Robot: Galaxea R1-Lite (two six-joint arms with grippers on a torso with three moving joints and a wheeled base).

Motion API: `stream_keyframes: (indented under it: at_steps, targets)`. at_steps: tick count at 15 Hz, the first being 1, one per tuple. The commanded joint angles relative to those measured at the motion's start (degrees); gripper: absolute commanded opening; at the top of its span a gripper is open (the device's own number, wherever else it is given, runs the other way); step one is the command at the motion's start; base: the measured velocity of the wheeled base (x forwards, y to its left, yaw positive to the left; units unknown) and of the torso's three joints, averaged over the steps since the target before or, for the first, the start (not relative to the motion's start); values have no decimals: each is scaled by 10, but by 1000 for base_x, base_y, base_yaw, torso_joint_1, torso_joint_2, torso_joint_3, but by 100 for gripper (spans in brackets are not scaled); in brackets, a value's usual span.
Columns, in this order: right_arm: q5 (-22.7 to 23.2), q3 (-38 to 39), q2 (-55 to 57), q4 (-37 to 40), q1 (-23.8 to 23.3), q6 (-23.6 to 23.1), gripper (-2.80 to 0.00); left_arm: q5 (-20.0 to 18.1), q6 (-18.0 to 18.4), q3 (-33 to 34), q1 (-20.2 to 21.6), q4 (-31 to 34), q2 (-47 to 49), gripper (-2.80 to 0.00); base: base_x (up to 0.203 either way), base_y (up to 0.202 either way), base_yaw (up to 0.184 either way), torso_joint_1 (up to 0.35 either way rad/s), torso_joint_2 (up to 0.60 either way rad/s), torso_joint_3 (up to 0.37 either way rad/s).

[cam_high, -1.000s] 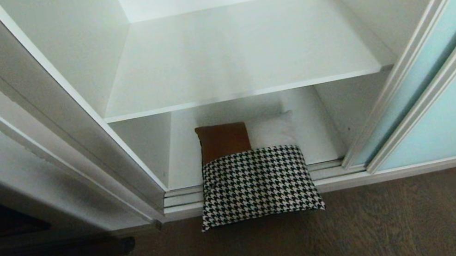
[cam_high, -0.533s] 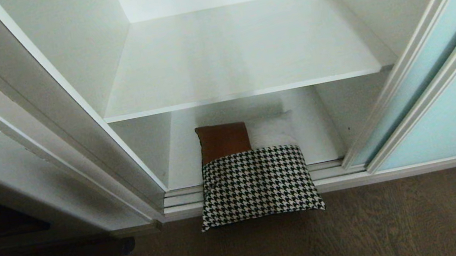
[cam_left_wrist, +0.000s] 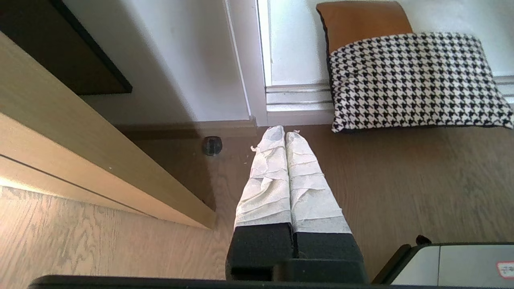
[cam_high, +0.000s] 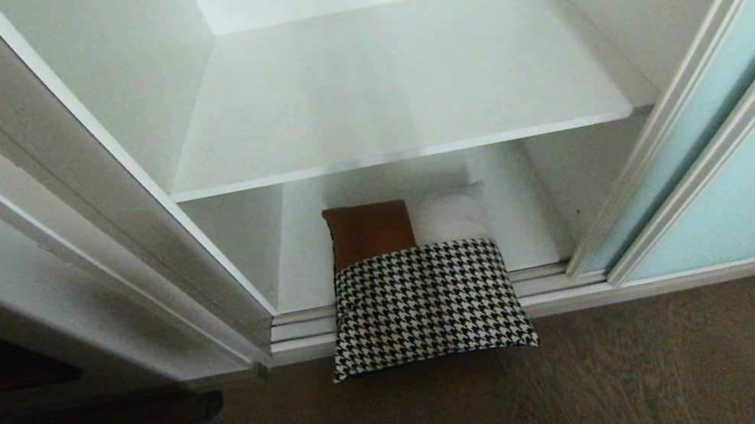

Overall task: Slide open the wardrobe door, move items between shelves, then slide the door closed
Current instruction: Place the pillow on the lower shelf

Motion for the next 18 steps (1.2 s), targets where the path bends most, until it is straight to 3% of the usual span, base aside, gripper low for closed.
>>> stream_keyframes:
  at_steps: [1, 18]
  targets:
    - [0, 1, 0, 0, -1, 0, -280, -1, 0, -1, 0, 2, 2, -280, 0, 0, 0, 2, 3, -145]
    - [0, 1, 0, 1, 0, 0, -280, -1, -2, -1, 0, 2, 2, -280, 0, 0, 0, 4, 3, -195]
